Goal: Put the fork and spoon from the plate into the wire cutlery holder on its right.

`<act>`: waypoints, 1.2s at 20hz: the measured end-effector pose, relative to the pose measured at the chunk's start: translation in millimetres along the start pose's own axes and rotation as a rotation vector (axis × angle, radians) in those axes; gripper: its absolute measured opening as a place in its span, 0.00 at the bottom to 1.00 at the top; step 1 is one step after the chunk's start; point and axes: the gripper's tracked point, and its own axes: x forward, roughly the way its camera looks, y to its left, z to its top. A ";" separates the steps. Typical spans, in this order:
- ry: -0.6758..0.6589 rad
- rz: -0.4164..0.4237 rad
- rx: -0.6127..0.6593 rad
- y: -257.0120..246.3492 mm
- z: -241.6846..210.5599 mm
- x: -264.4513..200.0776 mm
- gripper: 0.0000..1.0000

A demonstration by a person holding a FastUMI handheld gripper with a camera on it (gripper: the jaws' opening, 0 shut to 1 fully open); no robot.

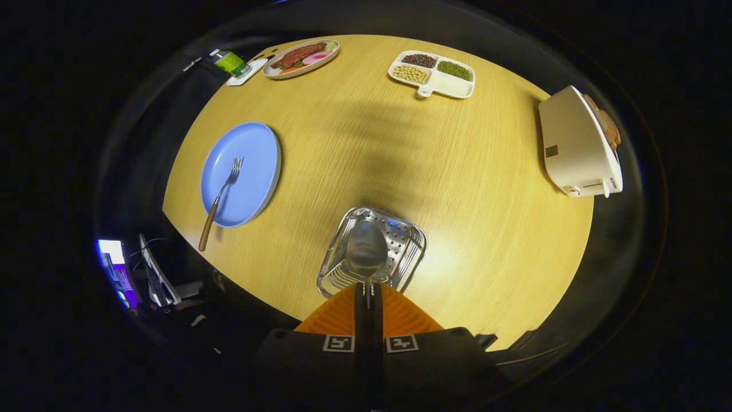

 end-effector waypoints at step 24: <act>-0.380 0.220 0.034 163.8 76.3 -71.9 0.33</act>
